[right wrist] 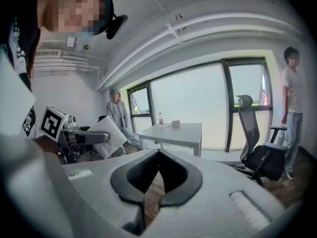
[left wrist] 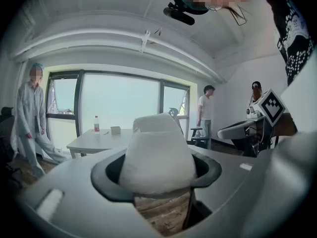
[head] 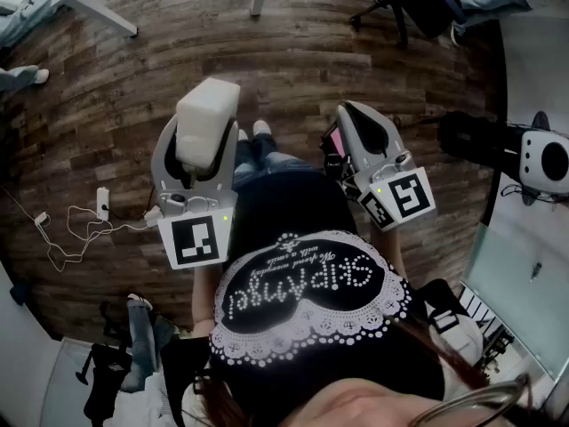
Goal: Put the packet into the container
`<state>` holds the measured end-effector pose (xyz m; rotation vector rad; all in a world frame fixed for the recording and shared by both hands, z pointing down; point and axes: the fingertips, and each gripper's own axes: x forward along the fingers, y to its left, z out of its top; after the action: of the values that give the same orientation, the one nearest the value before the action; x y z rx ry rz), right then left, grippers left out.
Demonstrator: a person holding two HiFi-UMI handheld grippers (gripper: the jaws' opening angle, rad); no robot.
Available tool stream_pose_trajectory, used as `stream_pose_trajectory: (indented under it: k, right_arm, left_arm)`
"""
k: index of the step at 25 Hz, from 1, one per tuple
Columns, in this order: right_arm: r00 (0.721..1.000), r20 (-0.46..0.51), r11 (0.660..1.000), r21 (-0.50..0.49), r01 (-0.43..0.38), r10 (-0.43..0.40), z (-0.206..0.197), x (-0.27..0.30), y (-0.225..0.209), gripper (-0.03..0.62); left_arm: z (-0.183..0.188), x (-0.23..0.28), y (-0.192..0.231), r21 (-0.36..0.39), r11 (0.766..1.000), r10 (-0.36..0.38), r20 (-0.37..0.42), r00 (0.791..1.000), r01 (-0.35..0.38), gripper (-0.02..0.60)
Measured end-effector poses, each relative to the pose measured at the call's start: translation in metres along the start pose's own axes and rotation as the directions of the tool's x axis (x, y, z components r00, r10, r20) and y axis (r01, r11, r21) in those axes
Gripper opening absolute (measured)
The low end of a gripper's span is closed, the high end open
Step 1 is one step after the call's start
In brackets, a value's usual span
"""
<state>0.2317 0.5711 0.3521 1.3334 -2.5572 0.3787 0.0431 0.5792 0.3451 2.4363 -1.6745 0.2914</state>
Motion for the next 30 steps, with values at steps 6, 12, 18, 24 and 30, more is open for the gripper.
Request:
stream_pose_trajectory:
  k: [6, 12, 18, 24, 30]
  right_arm:
    - [1.0, -0.007, 1.0, -0.006, 0.011, -0.011, 0.0, 0.001, 0.001, -0.006]
    - [1.0, -0.007, 1.0, -0.003, 0.003, -0.003, 0.0, 0.002, -0.001, -0.006]
    - [1.0, -0.001, 1.0, 0.008, -0.028, 0.028, -0.005, 0.01, 0.0, -0.006]
    - [0.987, 0.044, 0.987, 0.014, -0.158, 0.158, -0.016, 0.038, 0.017, -0.005]
    - [0.965, 0.051, 0.966, -0.016, -0.257, 0.258, -0.014, 0.041, 0.016, -0.005]
  left_arm:
    - [-0.004, -0.002, 0.007, -0.017, 1.0, -0.001, -0.009, 1.0, 0.0, 0.285]
    - [-0.003, 0.0, 0.006, -0.021, 1.0, 0.005, -0.005, 1.0, -0.005, 0.285]
    - [-0.011, 0.006, 0.0, -0.06, 0.998, -0.009, 0.0, 1.0, 0.008, 0.285]
    - [-0.033, 0.021, -0.01, -0.049, 0.998, -0.046, -0.024, 0.999, 0.045, 0.285]
    - [-0.013, 0.04, -0.023, -0.038, 0.999, -0.014, 0.017, 1.0, 0.015, 0.285]
